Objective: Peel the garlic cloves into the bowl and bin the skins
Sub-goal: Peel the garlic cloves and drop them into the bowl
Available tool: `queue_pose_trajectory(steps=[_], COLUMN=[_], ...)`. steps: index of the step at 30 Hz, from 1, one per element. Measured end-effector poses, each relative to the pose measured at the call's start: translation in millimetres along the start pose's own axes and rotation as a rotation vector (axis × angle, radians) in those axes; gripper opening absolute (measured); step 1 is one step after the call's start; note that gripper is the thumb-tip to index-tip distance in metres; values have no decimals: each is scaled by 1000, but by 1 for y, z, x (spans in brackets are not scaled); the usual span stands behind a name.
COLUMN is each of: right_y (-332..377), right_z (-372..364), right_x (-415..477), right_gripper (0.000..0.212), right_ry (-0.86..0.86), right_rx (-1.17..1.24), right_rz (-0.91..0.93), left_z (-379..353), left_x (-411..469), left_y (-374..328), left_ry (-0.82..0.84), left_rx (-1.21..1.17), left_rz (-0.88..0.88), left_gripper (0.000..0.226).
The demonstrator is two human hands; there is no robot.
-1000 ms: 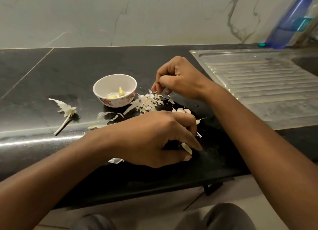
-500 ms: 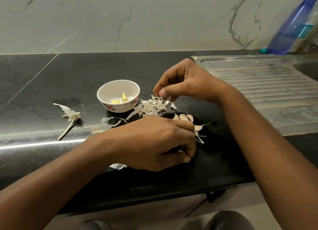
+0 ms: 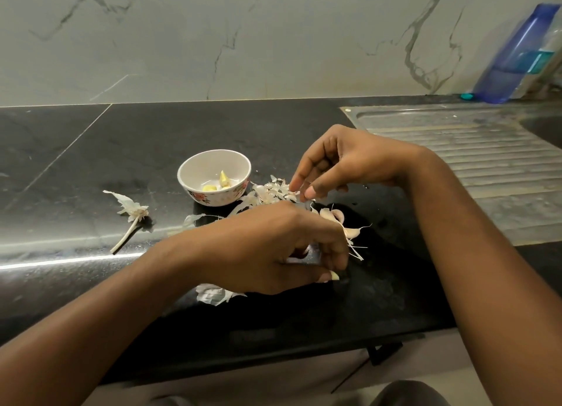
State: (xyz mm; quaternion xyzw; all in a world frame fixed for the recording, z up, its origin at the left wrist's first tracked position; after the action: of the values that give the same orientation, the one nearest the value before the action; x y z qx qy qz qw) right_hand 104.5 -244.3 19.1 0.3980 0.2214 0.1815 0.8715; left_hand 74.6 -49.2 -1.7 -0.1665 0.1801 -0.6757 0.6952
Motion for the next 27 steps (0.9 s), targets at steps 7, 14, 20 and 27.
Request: queue_pose_trajectory(steps=[7,14,20,27], right_y=[-3,-5,-5,-1], right_z=[-3,-6,-8,-9], right_x=[-3,1,4,5], right_gripper=[21,20,17,9], right_ry=[150,221,196,152], right_rx=[-30,-86,-105,-150], right_rz=[-71,-117,-125,-128], left_z=[40,69,78,73], left_x=[-29,-54,-79,-75], left_y=[19,48,82,86], left_ry=[-402,-710,-835,-651], left_rx=[-139,-176,-311,-251], left_rz=[100,238,636,880], left_gripper=[12,15,19,15])
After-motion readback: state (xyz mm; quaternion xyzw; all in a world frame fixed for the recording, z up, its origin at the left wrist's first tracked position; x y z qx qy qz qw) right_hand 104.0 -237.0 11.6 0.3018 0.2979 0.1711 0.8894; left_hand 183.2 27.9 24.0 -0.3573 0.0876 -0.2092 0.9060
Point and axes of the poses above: each hand's wrist, its own x-axis towards the middle knuckle, its own z-axis out of the back of the hand, y = z × x, the point moved 3 cm from there along x, towards the middle knuckle, and after that the axes turned 12 degrees about y, right-handed, at the moved point
